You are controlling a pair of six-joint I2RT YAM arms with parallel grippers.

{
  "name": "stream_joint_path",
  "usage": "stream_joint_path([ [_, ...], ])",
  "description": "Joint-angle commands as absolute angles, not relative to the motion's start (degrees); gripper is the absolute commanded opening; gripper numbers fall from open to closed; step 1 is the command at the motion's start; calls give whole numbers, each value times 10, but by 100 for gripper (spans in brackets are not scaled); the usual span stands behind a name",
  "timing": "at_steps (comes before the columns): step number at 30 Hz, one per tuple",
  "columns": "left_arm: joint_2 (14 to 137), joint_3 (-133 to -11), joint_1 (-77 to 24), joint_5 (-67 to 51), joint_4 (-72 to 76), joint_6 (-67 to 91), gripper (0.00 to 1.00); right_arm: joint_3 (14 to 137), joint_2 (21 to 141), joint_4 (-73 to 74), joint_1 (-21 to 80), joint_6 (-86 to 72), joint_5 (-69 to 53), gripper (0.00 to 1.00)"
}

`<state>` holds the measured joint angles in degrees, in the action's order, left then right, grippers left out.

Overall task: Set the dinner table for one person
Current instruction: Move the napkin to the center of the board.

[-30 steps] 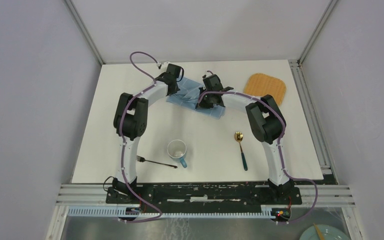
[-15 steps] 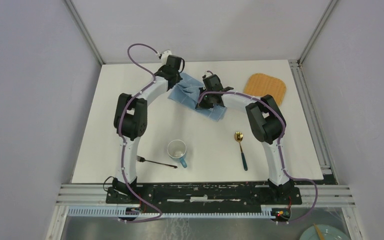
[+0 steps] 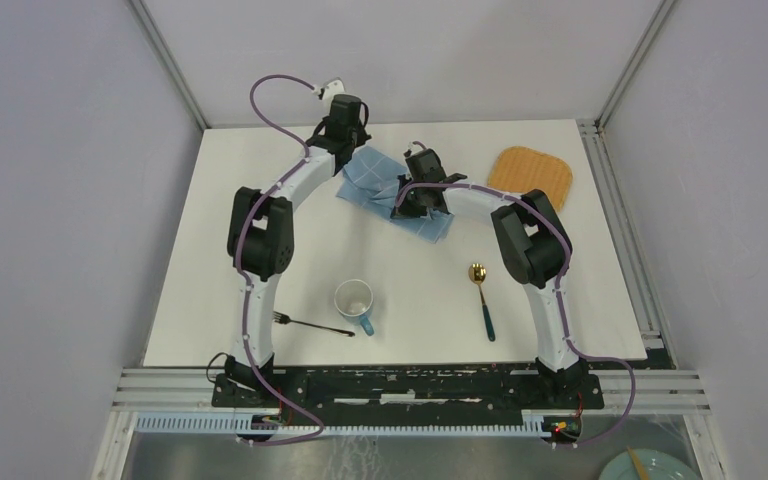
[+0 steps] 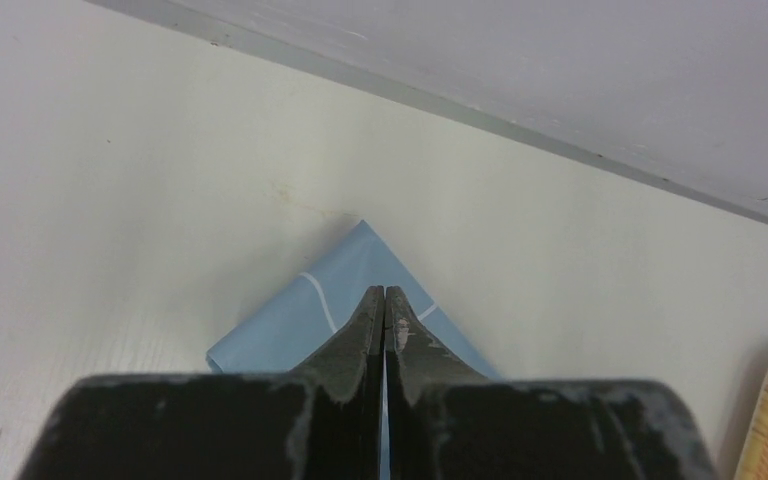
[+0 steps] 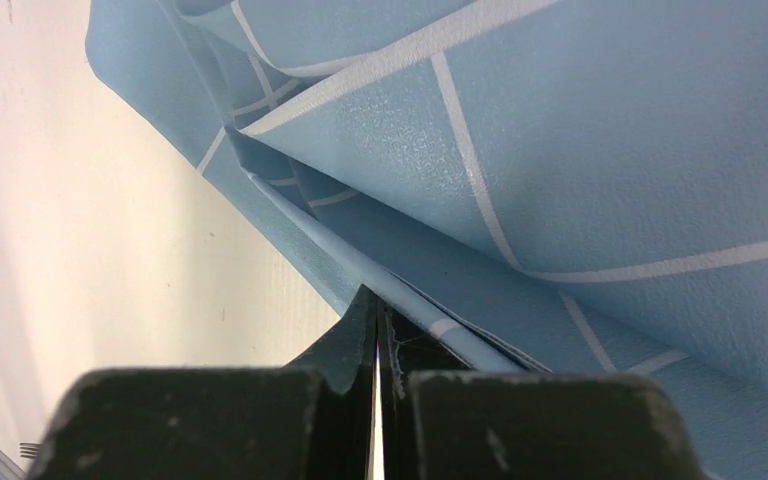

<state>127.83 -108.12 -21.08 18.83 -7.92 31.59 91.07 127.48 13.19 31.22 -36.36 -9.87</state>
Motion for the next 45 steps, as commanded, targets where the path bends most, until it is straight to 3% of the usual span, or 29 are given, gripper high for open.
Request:
stream_joint_path([
  [1,1259,-1098,-213,179,-74,280,9,897,1297,243,328,-341,-102,0],
  [4,1253,-1093,-213,177,-113,274,13,900,1298,248,328,-345,-108,0],
  [15,1208,-1049,-213,184,-145,275,13,877,1272,306,324,-377,-104,0],
  [36,1146,-1004,-205,196,-148,276,13,561,1075,277,316,-420,-160,0],
  [45,1122,-972,-200,195,-145,281,13,511,971,282,316,-419,-138,0],
])
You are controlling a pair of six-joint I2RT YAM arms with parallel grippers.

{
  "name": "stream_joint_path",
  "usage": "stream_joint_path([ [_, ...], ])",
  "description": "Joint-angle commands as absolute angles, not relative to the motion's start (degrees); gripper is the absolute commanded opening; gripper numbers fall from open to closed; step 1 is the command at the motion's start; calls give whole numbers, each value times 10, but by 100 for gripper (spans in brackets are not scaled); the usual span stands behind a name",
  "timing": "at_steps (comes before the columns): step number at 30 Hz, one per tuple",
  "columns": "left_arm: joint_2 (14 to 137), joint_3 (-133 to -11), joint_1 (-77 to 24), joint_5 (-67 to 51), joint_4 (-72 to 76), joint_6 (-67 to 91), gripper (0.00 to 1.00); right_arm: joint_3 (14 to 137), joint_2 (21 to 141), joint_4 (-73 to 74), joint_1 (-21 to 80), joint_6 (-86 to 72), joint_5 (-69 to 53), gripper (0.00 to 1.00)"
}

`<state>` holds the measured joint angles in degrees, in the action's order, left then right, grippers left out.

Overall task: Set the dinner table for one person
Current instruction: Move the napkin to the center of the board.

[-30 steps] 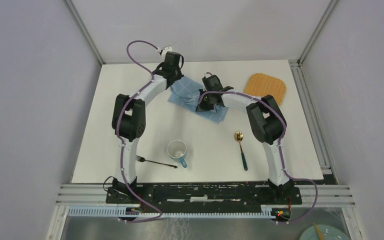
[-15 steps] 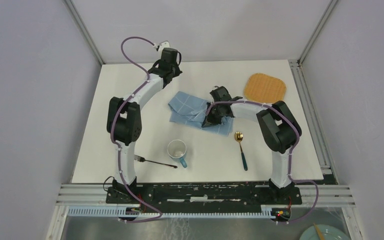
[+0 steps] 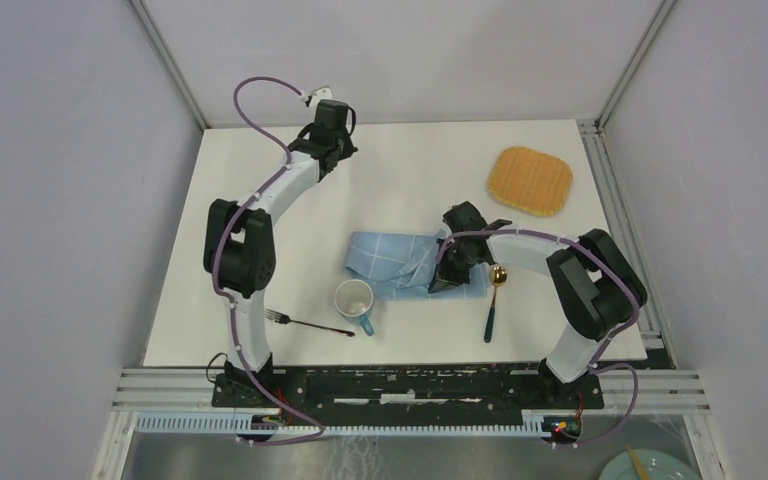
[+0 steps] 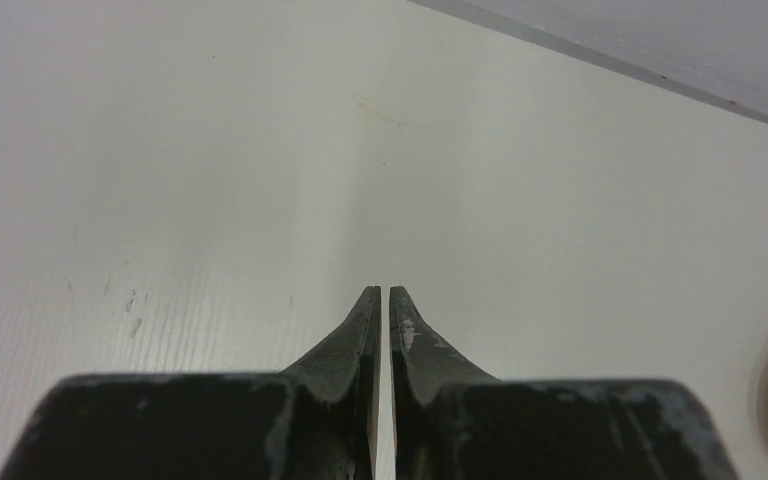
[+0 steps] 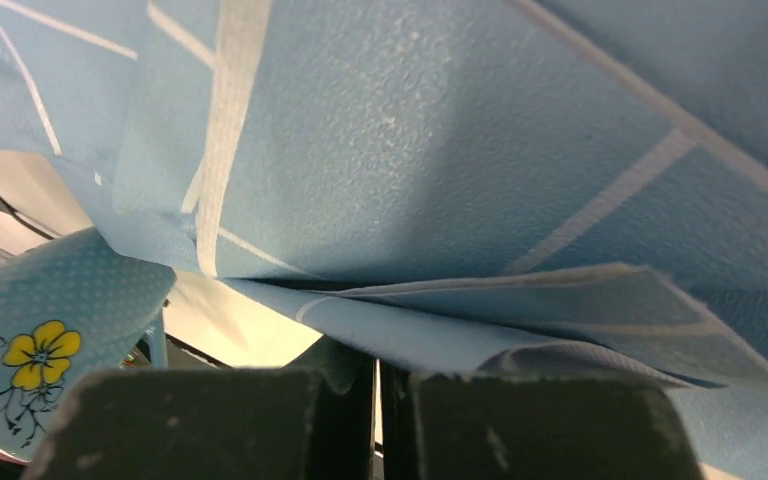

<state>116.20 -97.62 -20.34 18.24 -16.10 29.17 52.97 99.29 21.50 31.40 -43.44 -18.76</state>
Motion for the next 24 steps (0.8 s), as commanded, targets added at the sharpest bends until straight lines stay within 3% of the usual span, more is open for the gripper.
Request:
stream_joint_path([
  [1,1122,-972,-200,192,-145,283,13,520,969,281,316,-415,-136,0],
  [5,1120,-971,-200,181,-145,290,13,562,975,283,317,-403,-140,4],
  [12,1110,-964,-200,184,-146,288,13,632,919,330,333,-393,-129,27],
  [24,1107,-959,-200,173,-145,291,13,643,854,399,338,-333,-66,23],
])
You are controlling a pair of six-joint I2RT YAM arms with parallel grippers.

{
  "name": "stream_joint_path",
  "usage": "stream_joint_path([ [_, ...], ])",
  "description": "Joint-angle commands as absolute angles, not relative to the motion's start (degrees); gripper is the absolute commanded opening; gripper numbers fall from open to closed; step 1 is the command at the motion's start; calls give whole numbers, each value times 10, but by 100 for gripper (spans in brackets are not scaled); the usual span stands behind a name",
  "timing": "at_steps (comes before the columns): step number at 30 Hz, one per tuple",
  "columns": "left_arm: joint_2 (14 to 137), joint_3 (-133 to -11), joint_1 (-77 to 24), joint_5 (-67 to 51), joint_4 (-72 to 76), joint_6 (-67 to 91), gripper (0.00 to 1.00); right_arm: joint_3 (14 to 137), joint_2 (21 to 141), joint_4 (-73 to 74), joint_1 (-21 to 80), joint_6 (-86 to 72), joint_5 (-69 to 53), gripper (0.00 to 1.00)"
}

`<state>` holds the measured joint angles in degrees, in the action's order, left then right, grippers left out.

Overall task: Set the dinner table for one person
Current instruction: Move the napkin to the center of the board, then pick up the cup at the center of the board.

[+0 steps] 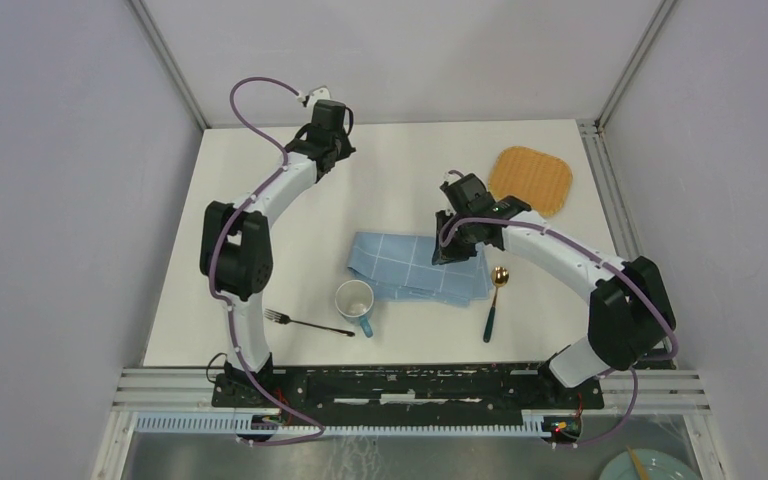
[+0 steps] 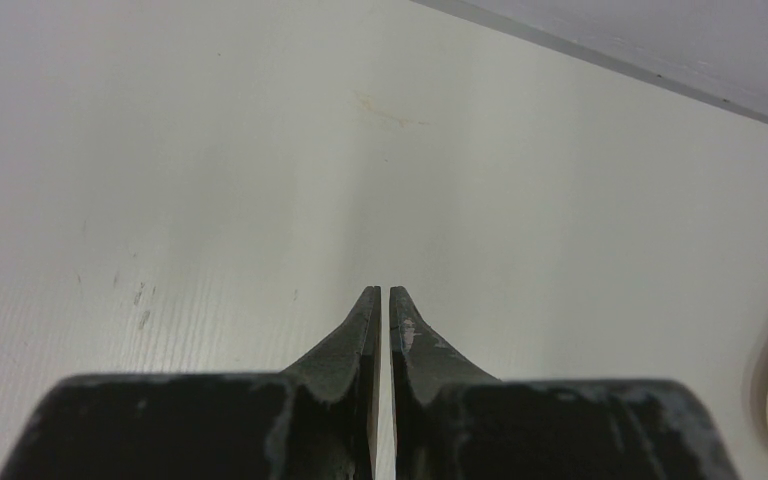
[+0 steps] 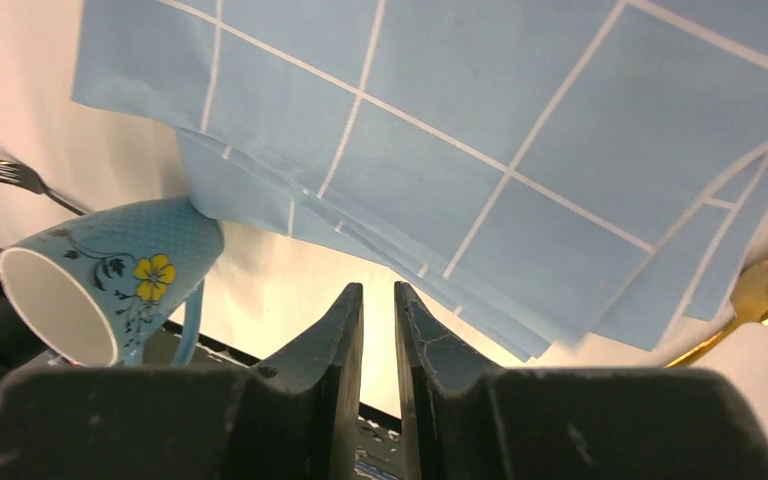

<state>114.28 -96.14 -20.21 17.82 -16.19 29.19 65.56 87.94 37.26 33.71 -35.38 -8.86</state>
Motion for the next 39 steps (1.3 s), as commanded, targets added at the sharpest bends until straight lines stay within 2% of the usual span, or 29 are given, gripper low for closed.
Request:
stream_joint_path([
  [1,1107,-958,-200,173,-146,291,13,635,846,402,338,-333,-60,24],
  [14,1109,-949,-200,158,-141,295,13,503,673,441,340,-383,-40,27],
  [18,1111,-950,-200,141,-149,293,12,460,630,429,340,-409,-25,32],
  [25,1105,-942,-200,113,-174,287,4,386,612,347,339,-469,-26,41],
  [33,1099,-922,-201,100,-184,281,2,333,629,251,338,-497,-12,42],
  [39,1096,-911,-201,73,-187,276,2,329,616,244,338,-499,39,43],
])
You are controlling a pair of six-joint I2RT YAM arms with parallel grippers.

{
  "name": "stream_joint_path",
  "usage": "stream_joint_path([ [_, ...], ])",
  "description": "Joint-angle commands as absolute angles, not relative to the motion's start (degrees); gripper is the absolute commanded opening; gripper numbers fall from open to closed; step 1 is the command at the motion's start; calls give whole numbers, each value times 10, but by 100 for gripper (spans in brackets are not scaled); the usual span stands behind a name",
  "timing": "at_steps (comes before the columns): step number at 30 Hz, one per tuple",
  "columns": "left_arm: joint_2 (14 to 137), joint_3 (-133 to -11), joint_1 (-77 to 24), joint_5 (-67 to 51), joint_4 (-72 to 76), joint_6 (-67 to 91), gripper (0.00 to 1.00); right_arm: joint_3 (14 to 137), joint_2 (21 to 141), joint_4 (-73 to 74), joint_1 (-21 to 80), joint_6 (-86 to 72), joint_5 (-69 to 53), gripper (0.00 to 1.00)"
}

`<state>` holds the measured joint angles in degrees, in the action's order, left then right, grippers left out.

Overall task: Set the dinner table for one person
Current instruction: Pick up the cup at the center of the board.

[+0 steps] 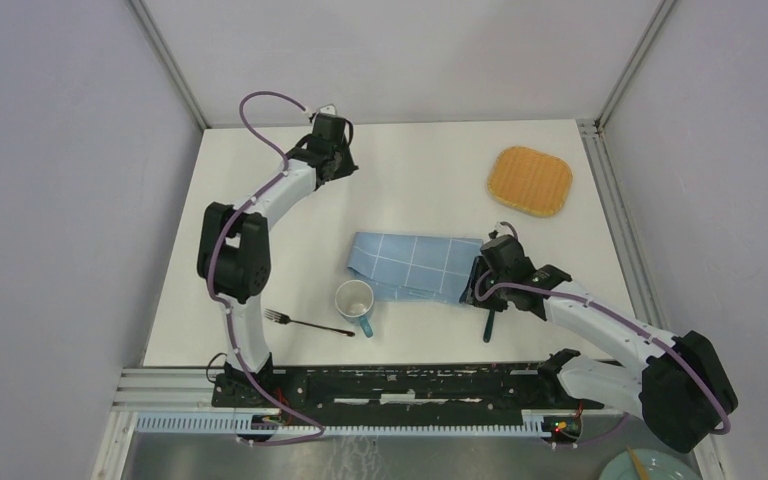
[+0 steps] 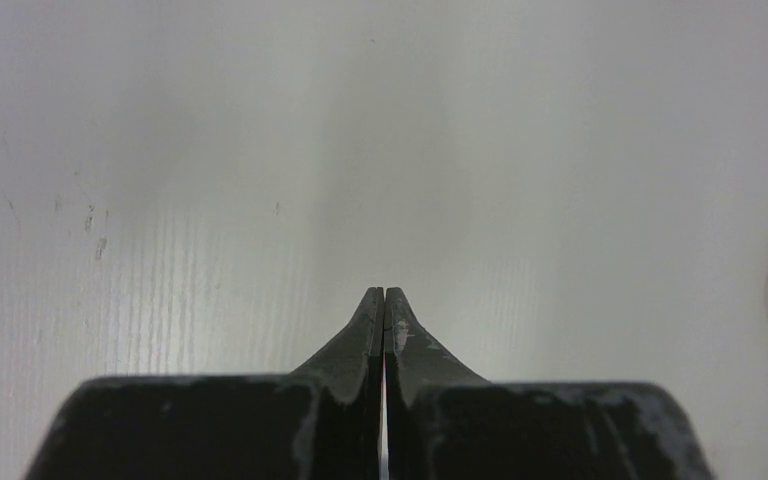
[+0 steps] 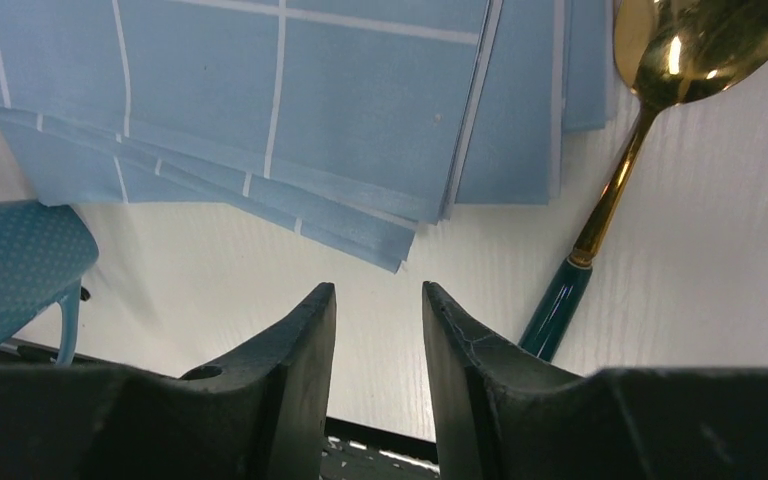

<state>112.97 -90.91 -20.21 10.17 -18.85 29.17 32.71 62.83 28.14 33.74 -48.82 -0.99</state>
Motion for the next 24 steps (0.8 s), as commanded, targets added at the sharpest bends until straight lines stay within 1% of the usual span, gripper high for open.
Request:
stream_joint_path([
  [1,1098,-913,-201,62,-191,275,2,328,617,243,337,-497,46,44],
  [5,1092,-912,-202,36,-208,272,2,326,633,229,327,-496,52,44],
  [6,1089,-912,-201,34,-214,270,5,325,635,224,326,-497,52,44],
  [9,1080,-909,-203,16,-240,262,14,323,644,207,319,-500,55,44],
  [15,1028,-847,-203,3,-265,266,40,321,664,185,312,-497,46,44],
  [17,1006,-820,-202,-15,-265,269,44,318,666,178,309,-496,45,44],
  [21,967,-769,-202,-66,-262,276,46,314,670,170,306,-496,37,44],
  [24,946,-729,-203,-91,-246,282,45,315,670,169,304,-492,34,44],
])
